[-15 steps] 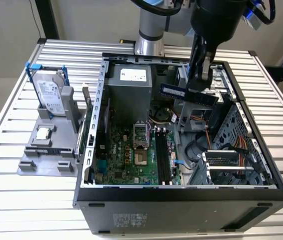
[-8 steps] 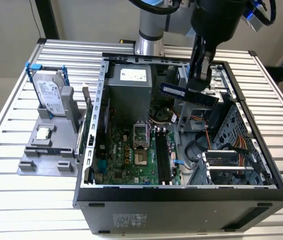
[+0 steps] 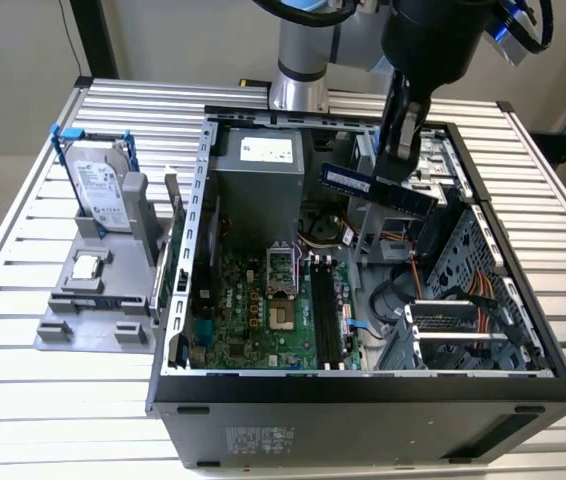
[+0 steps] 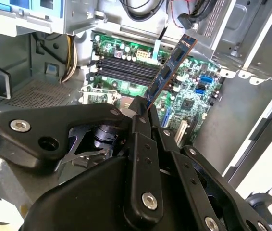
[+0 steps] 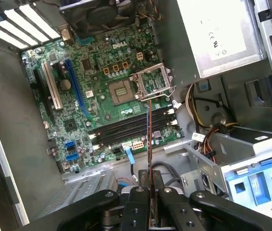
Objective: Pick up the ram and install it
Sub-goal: 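Insert the ram into the slot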
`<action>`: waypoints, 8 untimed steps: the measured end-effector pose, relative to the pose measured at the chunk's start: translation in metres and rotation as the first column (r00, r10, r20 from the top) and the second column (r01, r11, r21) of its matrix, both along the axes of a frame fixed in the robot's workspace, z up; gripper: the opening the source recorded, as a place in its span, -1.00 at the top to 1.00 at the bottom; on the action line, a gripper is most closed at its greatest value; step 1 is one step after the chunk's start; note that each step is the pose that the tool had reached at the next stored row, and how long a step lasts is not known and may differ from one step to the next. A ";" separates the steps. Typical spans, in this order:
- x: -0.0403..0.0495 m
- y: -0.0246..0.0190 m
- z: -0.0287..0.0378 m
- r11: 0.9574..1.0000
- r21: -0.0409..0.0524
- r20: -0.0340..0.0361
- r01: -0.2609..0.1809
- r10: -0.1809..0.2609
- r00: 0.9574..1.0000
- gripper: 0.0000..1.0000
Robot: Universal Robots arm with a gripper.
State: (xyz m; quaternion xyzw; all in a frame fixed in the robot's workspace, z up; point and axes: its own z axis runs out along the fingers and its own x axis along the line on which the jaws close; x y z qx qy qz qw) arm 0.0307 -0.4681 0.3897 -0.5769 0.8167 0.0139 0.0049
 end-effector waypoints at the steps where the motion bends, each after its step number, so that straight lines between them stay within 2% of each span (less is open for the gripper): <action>1: 0.0000 0.0000 0.0000 1.000 0.000 0.000 0.006 -0.006 1.000 1.00; 8: 0.0000 0.0000 0.0000 0.999 0.000 0.000 0.045 -0.045 0.999 1.00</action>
